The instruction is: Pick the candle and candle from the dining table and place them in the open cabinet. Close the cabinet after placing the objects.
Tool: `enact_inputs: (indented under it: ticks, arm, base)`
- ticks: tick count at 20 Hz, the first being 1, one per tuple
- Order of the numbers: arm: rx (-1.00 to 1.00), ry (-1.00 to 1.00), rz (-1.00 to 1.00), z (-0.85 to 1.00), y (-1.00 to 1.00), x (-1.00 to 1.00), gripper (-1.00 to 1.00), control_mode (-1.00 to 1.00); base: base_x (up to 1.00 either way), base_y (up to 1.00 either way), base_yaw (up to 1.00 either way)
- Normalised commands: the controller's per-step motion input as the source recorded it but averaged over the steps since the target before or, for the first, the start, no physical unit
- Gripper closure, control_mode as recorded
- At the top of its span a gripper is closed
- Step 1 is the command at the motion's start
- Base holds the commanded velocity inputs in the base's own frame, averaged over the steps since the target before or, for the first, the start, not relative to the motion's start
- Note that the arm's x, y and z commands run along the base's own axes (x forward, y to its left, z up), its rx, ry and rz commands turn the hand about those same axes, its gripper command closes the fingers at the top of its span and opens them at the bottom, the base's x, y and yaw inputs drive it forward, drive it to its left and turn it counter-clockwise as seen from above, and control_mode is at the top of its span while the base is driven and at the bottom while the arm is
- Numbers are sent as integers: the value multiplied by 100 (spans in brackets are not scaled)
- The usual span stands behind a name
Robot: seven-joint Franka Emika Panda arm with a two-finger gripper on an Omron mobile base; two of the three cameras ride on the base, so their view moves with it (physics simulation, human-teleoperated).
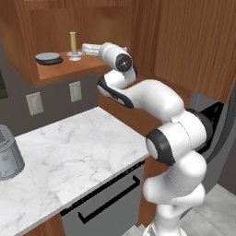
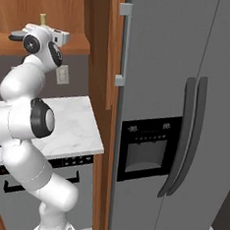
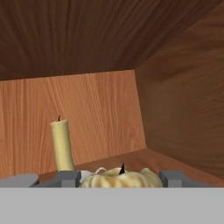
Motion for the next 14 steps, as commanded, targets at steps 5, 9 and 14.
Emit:
enact_inputs:
  ticks: [5, 9, 14]
  arm:
    - [0, 0, 0, 0, 0, 0, 100, -100]
    - [0, 0, 0, 0, 0, 3, 100, -100]
    - [0, 0, 0, 0, 0, 15, 100, -100]
  base:
    - [0, 0, 0]
    - [0, 0, 0]
    - [0, 0, 0]
